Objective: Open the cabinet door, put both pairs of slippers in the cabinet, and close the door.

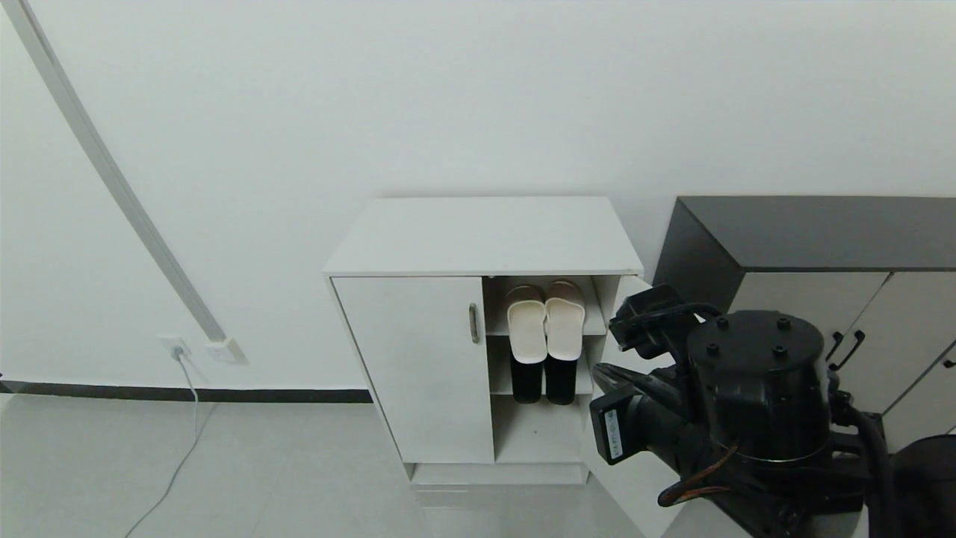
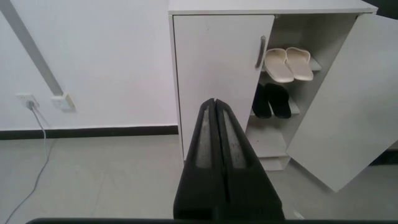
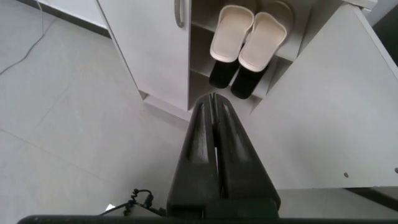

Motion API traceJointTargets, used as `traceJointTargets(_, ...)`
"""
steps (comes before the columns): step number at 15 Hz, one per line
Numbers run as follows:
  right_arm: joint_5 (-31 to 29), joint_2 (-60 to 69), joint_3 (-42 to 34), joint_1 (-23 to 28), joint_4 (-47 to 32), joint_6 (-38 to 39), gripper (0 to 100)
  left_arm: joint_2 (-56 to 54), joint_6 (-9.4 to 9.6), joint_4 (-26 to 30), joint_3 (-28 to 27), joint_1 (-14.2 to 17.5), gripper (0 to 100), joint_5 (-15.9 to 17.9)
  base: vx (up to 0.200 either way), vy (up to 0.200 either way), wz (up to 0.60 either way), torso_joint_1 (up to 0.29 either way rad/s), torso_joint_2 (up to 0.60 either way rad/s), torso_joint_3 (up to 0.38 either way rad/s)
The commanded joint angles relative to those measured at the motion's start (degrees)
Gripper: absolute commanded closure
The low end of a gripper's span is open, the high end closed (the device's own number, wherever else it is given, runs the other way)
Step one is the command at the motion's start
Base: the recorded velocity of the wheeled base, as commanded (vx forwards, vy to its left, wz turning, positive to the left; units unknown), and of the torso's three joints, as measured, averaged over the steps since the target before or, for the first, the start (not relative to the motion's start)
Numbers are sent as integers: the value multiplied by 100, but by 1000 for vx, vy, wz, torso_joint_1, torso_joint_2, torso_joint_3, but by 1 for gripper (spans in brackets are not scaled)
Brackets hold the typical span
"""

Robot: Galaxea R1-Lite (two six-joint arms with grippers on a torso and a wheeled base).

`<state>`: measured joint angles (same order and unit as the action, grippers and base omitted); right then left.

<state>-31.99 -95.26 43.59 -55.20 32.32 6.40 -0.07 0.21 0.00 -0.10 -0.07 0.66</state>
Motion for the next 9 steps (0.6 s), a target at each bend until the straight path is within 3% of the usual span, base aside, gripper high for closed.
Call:
traceJointTargets(1, 8, 7, -18, 0, 3, 2, 100, 7, -3, 0, 1, -1, 100, -4, 0, 0, 0, 0, 0, 0)
traceJointTargets(5, 26, -2, -26, 0, -6, 2, 100, 7, -3, 0, 1, -1, 100, 4, 0, 0, 0, 0, 0, 0)
traceJointTargets(9, 44, -2, -70, -8, -6, 2, 100, 7, -3, 0, 1, -1, 100, -4, 0, 0, -600, 2, 0, 2)
